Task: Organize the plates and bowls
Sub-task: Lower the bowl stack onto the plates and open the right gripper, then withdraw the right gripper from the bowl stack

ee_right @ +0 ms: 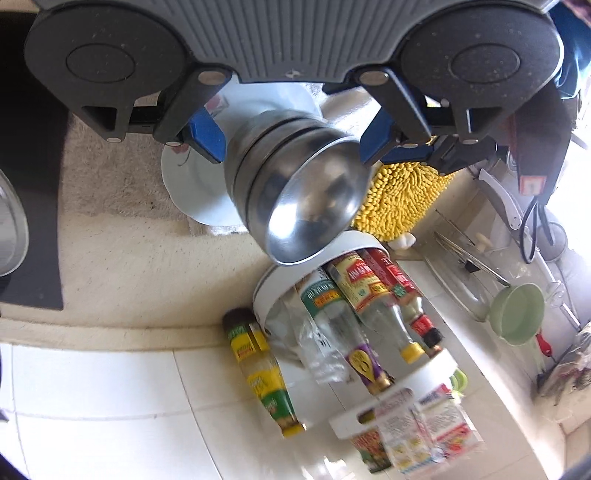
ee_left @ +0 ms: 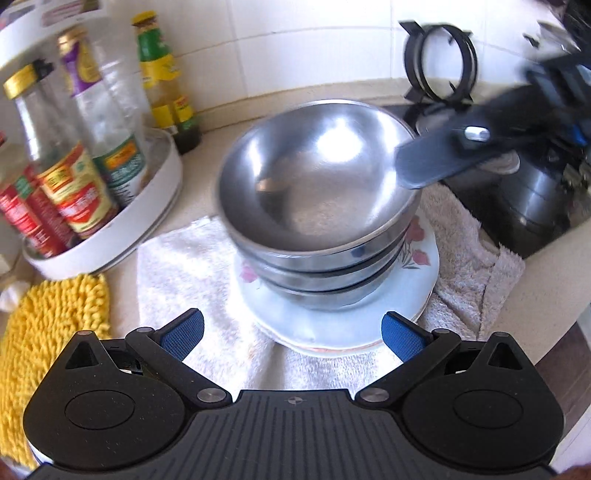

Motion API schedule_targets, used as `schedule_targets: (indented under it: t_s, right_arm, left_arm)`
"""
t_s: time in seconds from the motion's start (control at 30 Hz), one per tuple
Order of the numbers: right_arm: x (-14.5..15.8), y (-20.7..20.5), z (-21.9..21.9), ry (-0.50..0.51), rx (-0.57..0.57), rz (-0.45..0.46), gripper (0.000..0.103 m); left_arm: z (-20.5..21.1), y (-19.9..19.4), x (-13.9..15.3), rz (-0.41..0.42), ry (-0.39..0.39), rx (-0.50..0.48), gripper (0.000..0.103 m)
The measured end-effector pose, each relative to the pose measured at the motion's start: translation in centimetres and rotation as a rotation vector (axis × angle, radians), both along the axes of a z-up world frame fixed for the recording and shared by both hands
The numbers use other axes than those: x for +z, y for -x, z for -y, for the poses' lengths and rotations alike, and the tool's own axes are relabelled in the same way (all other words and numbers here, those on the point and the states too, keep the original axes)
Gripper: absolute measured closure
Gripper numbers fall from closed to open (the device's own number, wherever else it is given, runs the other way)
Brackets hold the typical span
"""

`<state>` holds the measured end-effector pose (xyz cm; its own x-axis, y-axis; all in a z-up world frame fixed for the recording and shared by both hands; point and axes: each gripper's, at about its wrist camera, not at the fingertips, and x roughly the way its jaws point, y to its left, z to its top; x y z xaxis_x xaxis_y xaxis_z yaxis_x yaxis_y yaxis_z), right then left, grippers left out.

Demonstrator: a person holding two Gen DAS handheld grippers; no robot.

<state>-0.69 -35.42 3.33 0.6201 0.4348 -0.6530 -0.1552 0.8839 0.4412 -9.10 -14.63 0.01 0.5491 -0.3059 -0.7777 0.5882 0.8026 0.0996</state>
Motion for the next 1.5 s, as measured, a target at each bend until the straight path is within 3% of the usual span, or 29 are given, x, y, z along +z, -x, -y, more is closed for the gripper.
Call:
schedule_targets:
  t_s: [0.3,0.57,0.77,1.17,1.5]
  right_arm:
    - [1.7,4.9,-4.1,0.167,-0.064,0.145,0.012]
    - [1.0,6.1,-5.4,0.153,-0.111,0.160,0.011]
    - [0.5,6.6,-6.4,0.197,-0.140,0.177,0.010]
    - [-0.4,7.1,-6.7,0.274,-0.208,0.181,0.010]
    - [-0.6,7.3,-6.2,0.241,-0.227,0.175,0.009]
  left_arm:
    - [-2.2,2.0,2.5,0.046,0.072,0.162,0.000]
    - [-3.7,3.6,3.5,0.094,0.077,0.310,0.000]
    - [-5.0,4.2,3.6,0.086,0.129,0.395,0.000]
    - [-5.3,5.5,3.9,0.099,0.179,0.440,0.000]
    - [-5.4,6.1,4.2,0.095,0.213,0.453,0.000]
